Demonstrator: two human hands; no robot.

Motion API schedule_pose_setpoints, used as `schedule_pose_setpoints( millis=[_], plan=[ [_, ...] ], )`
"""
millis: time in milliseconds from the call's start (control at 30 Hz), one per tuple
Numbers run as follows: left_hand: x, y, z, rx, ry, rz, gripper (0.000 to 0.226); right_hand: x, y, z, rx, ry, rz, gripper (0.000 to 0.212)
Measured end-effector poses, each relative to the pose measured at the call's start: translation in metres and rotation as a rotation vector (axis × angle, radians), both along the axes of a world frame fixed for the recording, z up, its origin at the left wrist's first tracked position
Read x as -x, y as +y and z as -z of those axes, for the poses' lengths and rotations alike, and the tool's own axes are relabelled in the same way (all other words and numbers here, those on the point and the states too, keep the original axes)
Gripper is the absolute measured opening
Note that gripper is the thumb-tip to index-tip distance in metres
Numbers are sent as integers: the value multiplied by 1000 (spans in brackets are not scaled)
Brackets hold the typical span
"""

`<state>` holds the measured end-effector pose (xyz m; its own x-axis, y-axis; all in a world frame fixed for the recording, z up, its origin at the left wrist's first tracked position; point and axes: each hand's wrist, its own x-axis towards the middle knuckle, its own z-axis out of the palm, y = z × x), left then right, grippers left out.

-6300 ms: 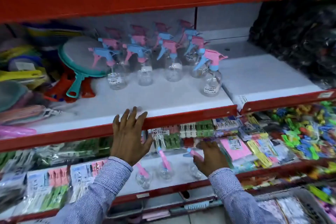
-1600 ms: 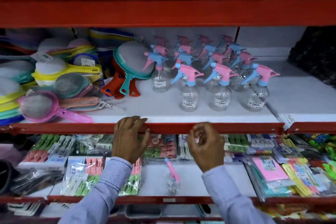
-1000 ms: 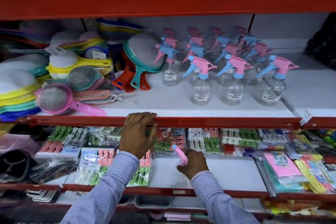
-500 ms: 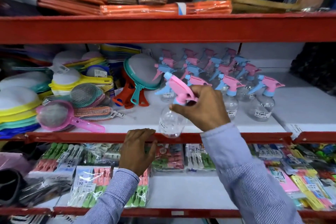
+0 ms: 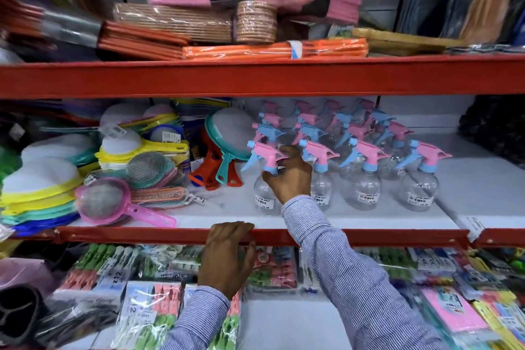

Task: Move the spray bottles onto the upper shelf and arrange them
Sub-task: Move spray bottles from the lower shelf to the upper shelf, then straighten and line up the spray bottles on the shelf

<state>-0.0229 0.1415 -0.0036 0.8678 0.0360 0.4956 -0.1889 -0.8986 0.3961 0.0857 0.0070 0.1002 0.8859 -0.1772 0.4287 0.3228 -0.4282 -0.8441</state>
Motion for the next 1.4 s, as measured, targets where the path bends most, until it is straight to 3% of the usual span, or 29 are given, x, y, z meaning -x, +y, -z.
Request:
schedule_pose_setpoints(
  millis=[200,500,633,767,933,1067,1233,1400],
  plan=[
    [-2,-1,3,-3,-3,-6,38,0,2,4,-86,-13,-23,67],
    [-4,1,5,-6,-6,3,39,8,-2,6,6,-69,-12,71],
    [-3,1,1,-37,-23,21,42,26,-16,8,41,-102,-9,61],
    [-13,-1,-20,178,-17,5,46,44,-39,33,66,-87,31,20],
    [-55,-18,-46,489,197,-39,66,29,-38,64,277,162,-37,36],
    [-84,-22,-50,666,319,4,74,16,-33,59,280,181,-77,44],
    [-87,-27,-51,690,252,62,57,13,-35,55,240,162,-108,31],
    [-86,-26,-49,670,237,78,57,12,-36,57,221,169,-104,31]
  ],
)
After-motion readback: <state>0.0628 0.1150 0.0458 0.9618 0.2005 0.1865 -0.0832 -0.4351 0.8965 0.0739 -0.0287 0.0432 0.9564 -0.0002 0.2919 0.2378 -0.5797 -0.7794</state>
